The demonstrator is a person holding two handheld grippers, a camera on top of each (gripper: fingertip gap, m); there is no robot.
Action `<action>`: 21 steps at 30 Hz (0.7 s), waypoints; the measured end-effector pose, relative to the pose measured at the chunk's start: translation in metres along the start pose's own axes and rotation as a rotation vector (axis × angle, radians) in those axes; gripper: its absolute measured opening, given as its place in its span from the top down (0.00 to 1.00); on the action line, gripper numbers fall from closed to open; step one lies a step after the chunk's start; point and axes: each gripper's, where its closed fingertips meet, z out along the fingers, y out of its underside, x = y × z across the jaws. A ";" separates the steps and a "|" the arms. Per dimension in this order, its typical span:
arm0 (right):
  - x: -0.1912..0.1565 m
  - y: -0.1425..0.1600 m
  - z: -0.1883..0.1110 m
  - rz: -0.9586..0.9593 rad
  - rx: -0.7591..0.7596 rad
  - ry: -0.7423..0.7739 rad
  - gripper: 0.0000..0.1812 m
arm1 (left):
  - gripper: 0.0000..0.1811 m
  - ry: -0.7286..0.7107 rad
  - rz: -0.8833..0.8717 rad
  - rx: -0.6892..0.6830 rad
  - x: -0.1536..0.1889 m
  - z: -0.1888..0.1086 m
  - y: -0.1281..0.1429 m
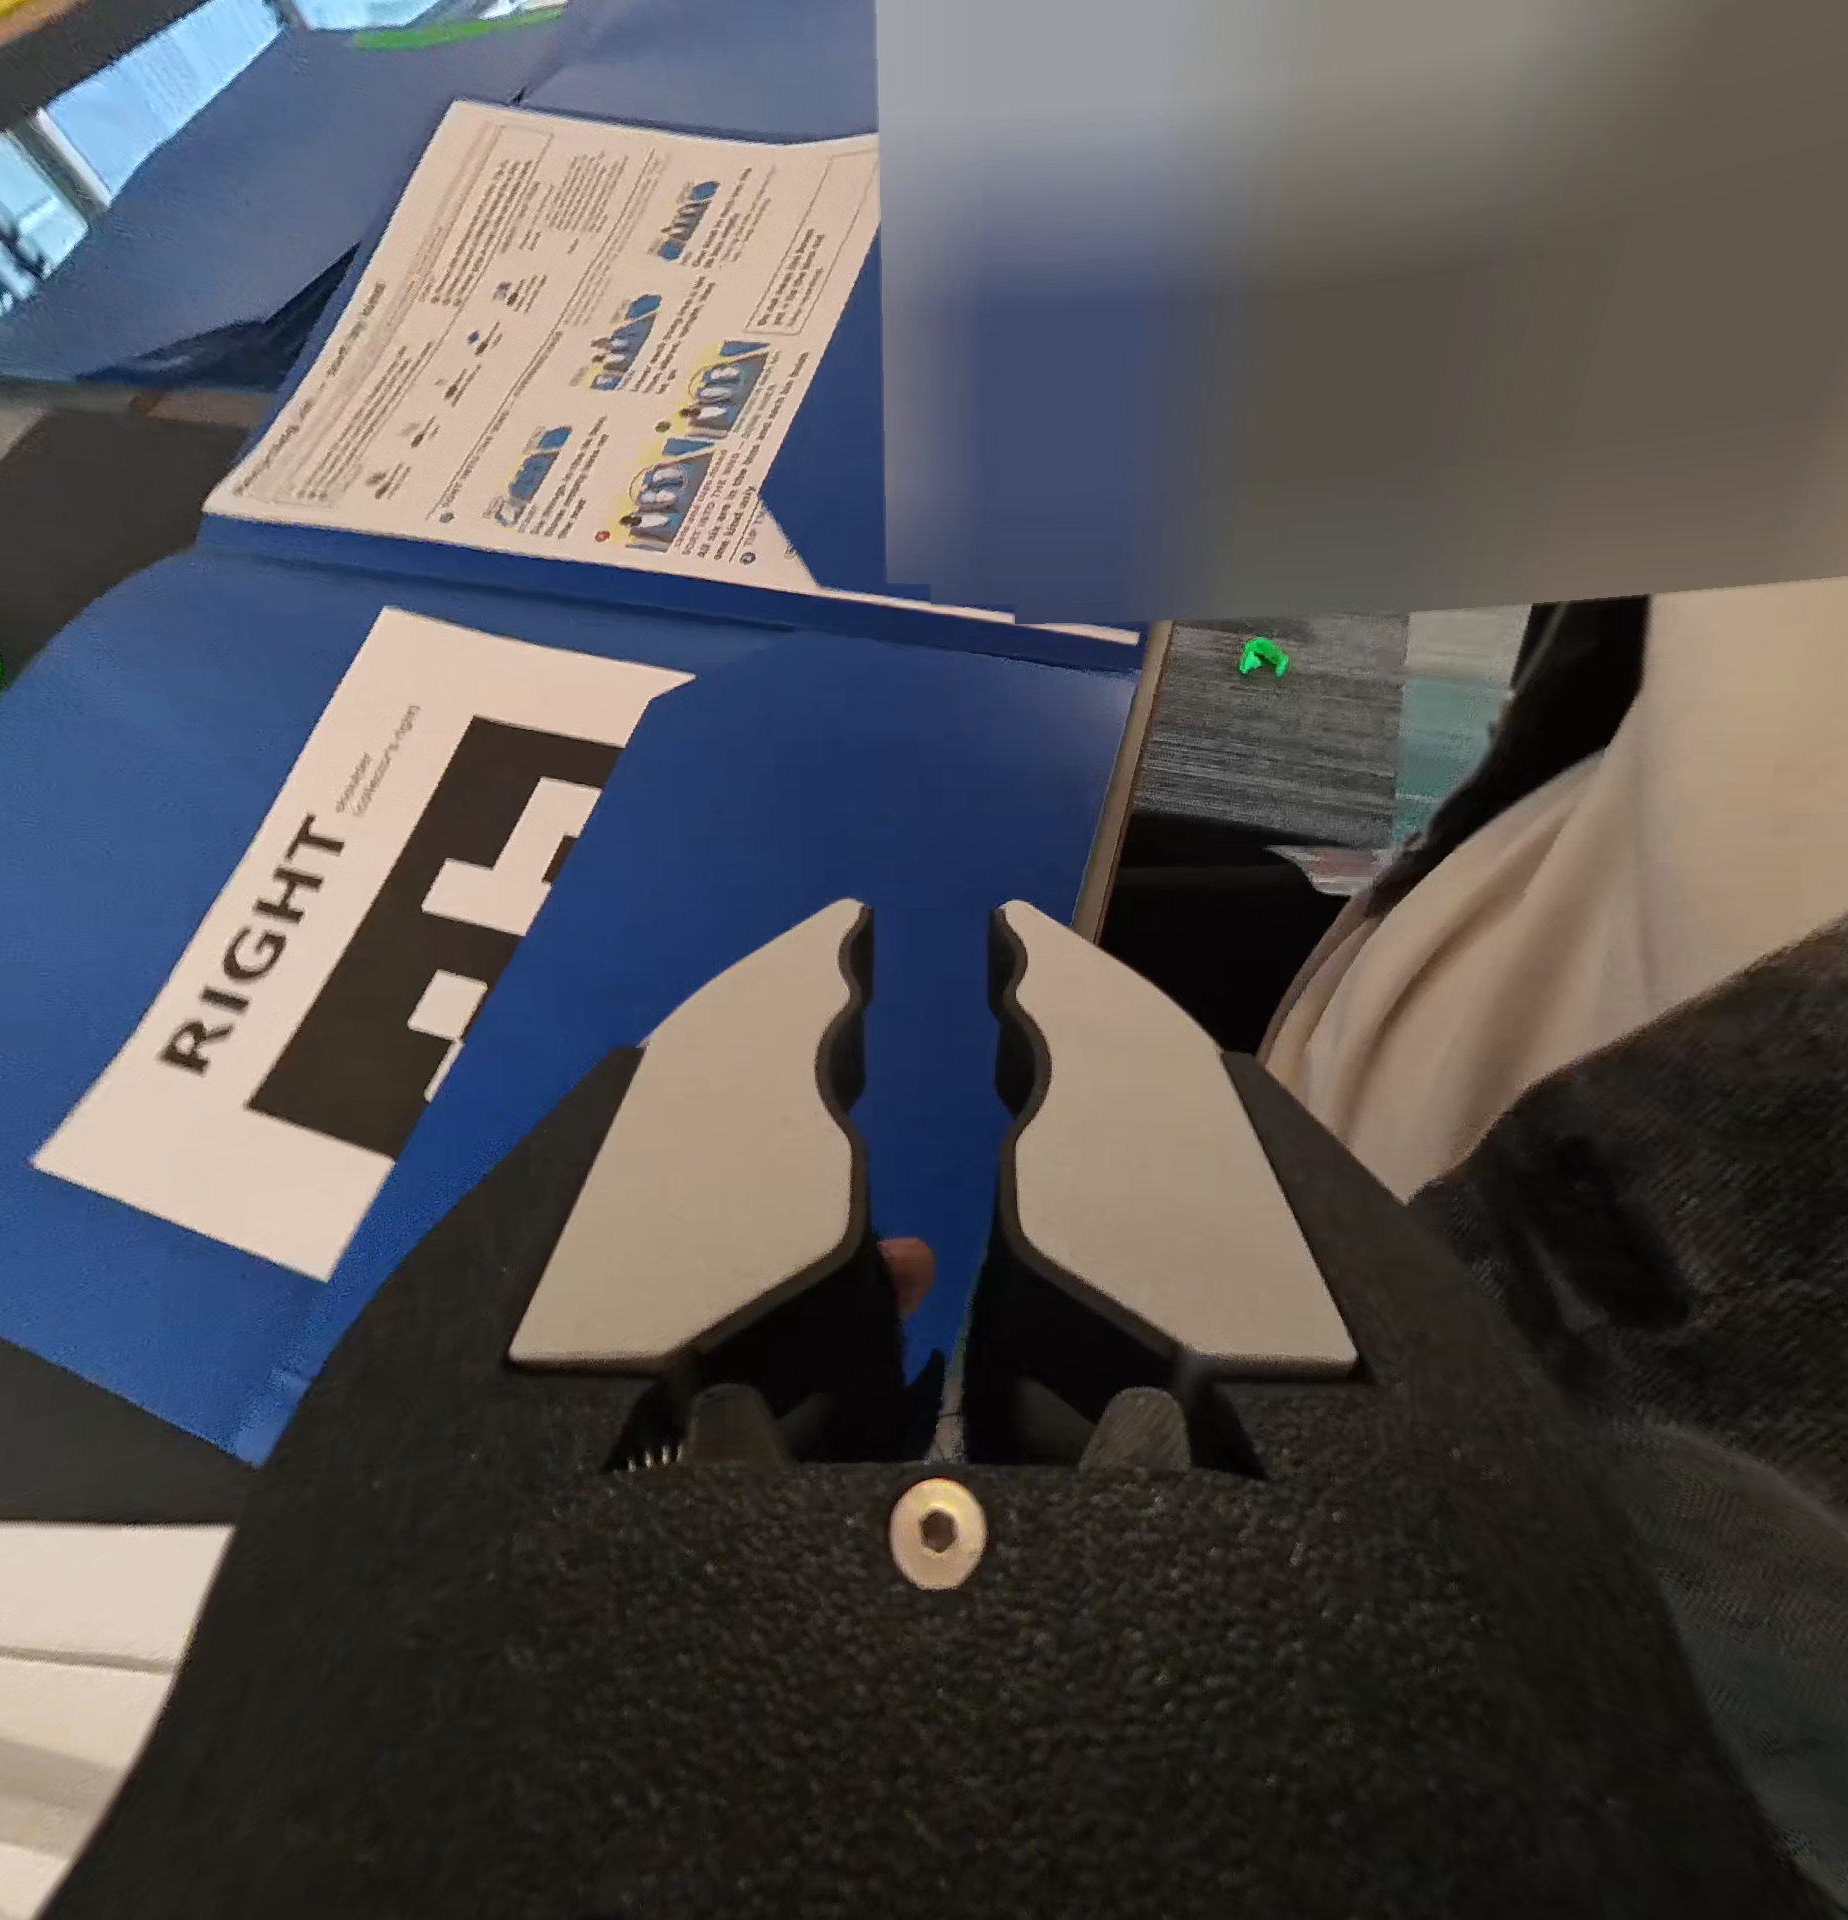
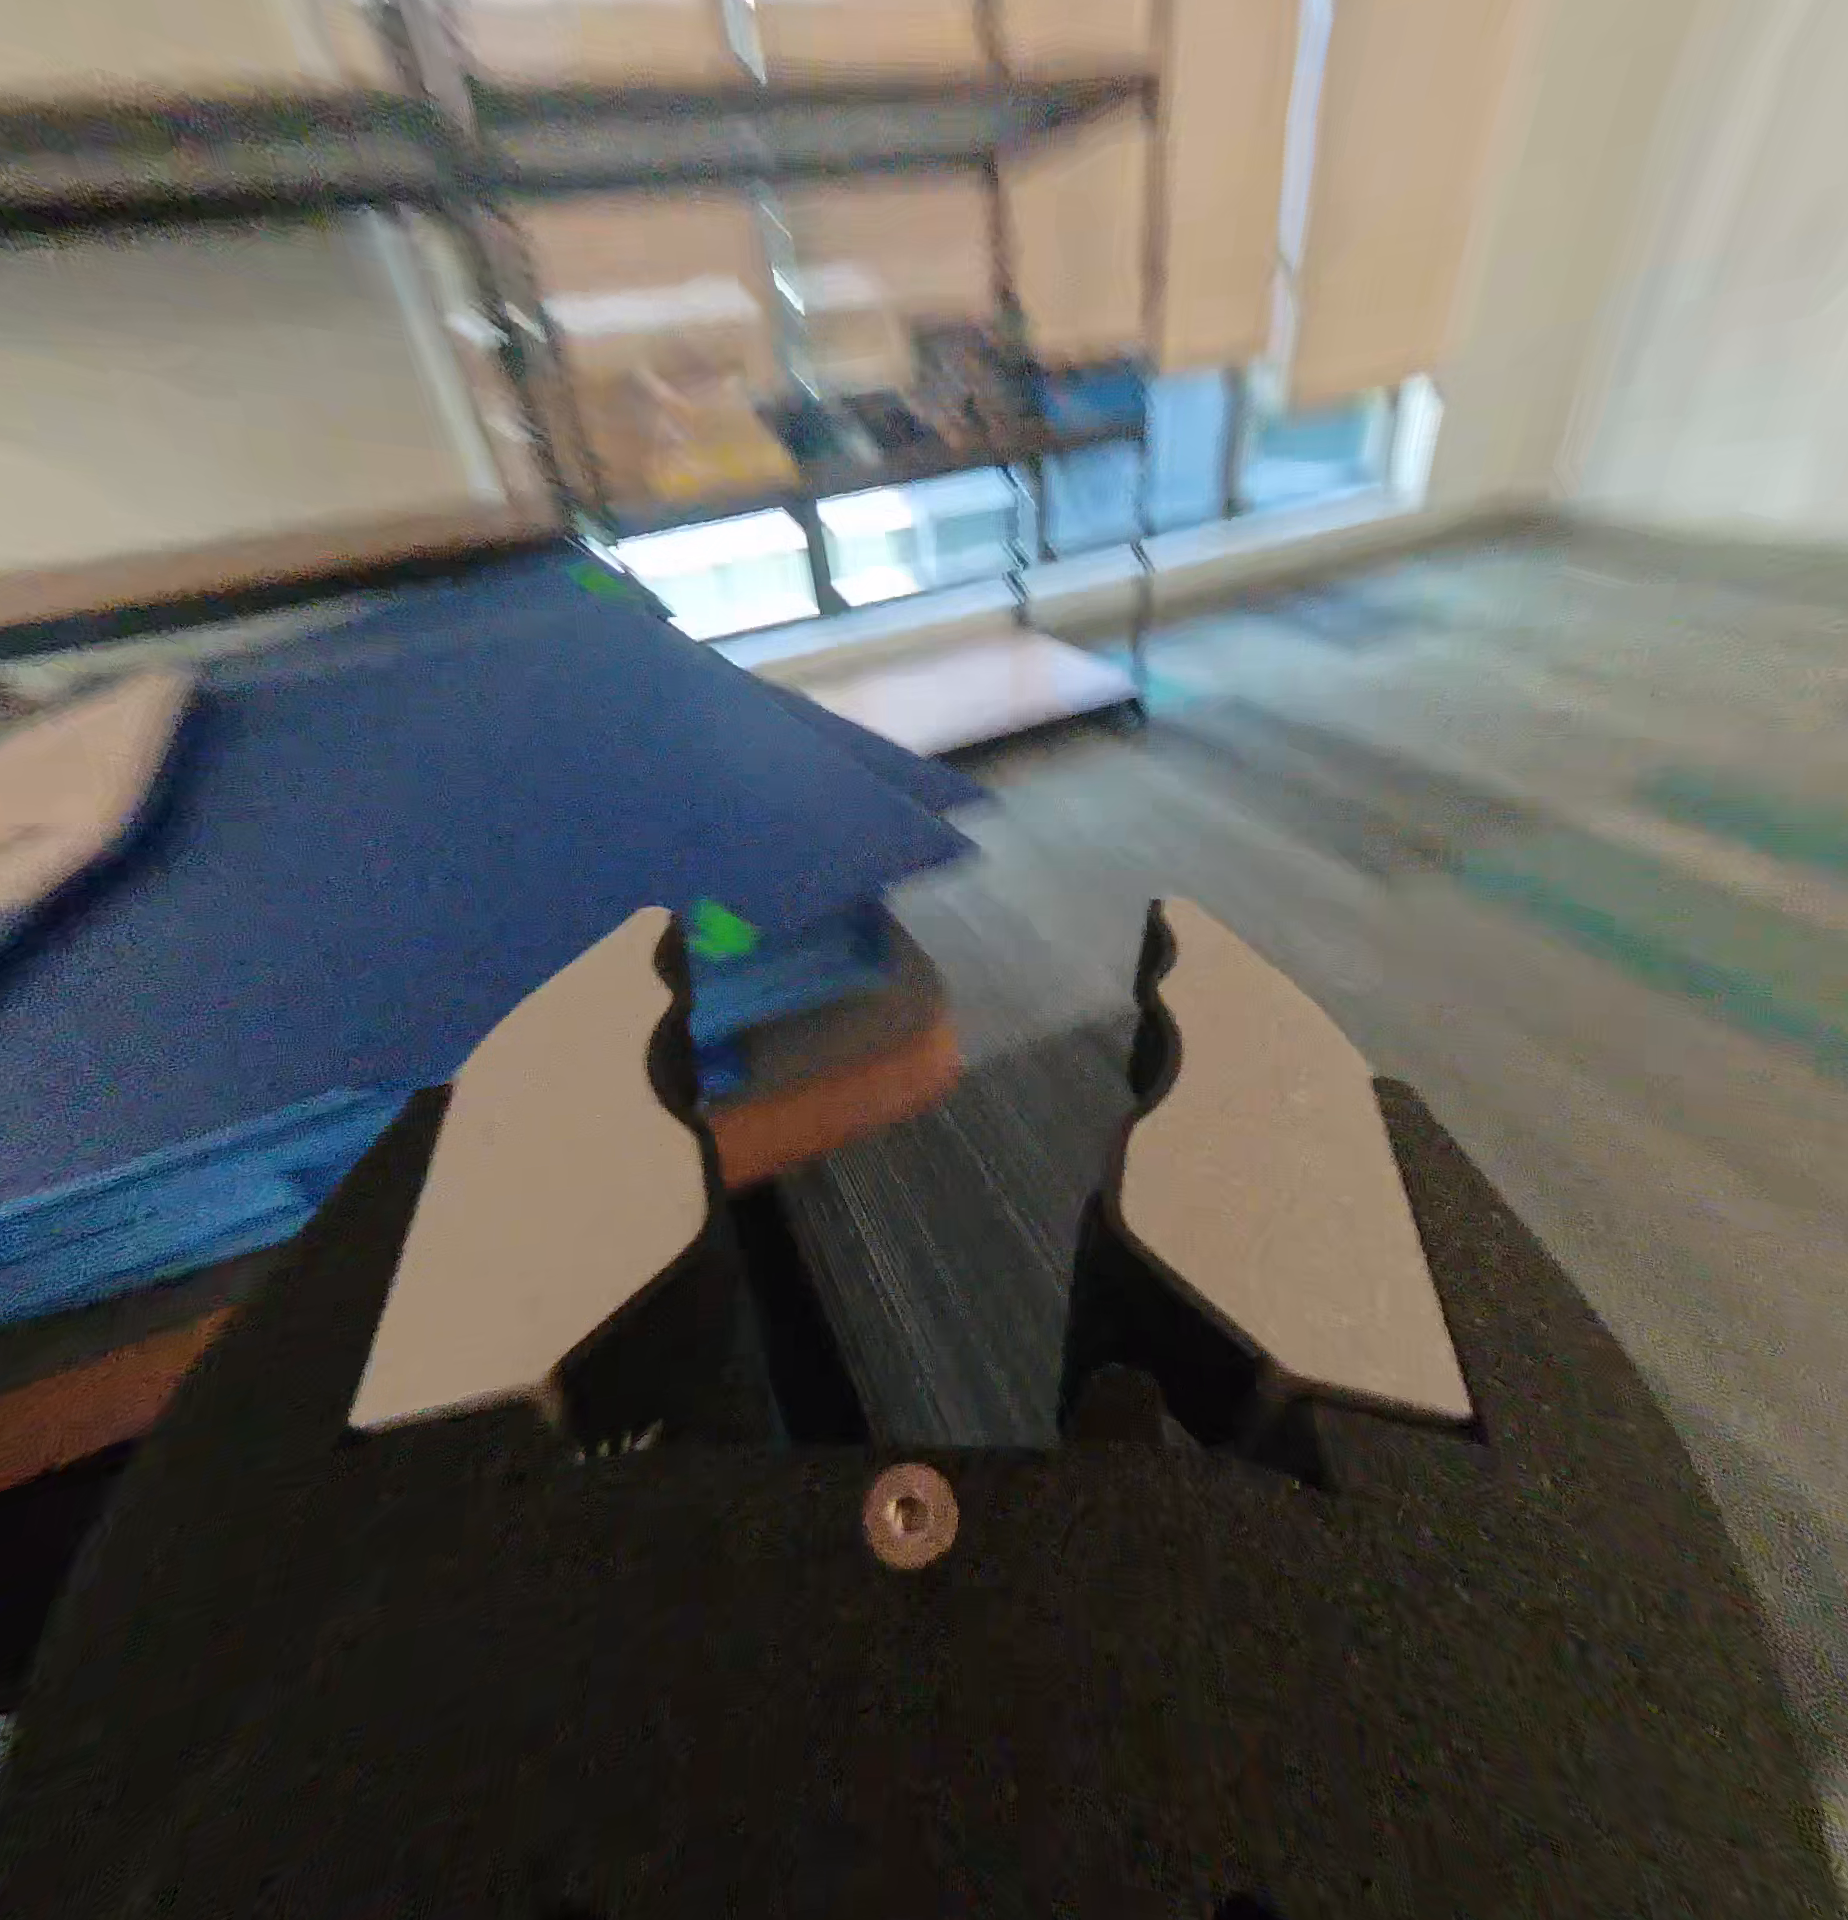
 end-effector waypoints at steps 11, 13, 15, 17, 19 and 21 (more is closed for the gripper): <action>-0.459 -0.033 -0.102 -0.544 0.069 -1.229 0.42 | 0.68 -0.288 -0.285 0.186 -0.014 -0.074 0.033; -0.525 0.010 -0.136 -0.686 -0.100 -1.412 0.42 | 0.67 -0.387 -0.285 0.277 -0.020 -0.098 0.035; -0.577 0.058 -0.166 -0.879 -0.236 -1.505 0.42 | 0.69 -0.511 -0.294 0.389 -0.029 -0.126 0.038; -0.614 0.101 -0.184 -1.097 -0.263 -1.514 0.42 | 0.72 -0.579 -0.322 0.530 -0.033 -0.153 0.037; -0.639 0.132 -0.190 -1.294 -0.223 -1.470 0.42 | 0.74 -0.562 -0.364 0.635 -0.031 -0.171 0.033; -0.648 0.153 -0.185 -1.455 -0.215 -1.390 0.40 | 0.75 -0.529 -0.396 0.662 -0.028 -0.180 0.031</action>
